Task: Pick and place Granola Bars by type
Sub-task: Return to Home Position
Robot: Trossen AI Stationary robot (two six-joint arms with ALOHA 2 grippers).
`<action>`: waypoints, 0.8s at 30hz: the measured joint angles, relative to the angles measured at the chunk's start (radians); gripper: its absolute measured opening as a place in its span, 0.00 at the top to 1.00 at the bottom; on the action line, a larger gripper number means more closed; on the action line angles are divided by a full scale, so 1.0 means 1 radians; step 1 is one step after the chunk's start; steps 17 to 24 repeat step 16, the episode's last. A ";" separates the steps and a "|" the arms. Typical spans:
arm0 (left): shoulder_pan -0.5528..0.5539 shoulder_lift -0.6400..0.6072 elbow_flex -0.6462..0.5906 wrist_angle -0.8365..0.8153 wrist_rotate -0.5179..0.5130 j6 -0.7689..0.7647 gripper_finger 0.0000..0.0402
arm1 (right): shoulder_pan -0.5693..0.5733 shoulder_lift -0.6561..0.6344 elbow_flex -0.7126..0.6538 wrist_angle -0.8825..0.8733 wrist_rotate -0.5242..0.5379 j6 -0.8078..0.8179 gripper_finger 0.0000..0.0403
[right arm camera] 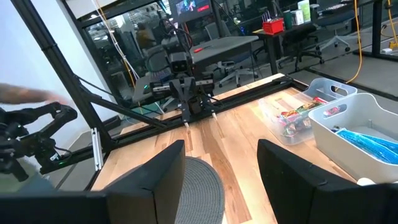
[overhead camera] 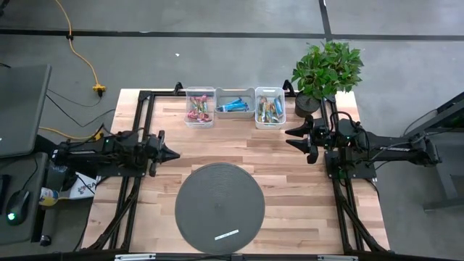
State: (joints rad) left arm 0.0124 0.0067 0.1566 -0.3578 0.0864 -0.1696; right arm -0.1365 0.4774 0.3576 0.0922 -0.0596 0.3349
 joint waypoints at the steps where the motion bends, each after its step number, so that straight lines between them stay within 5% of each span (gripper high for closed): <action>1: 0.000 0.000 0.000 -0.007 0.000 0.000 1.00 | 0.000 0.000 0.000 0.000 0.000 0.001 0.54; 24: 0.000 0.000 0.000 -0.047 0.000 0.000 1.00 | 0.000 0.000 0.000 0.000 0.000 0.000 0.54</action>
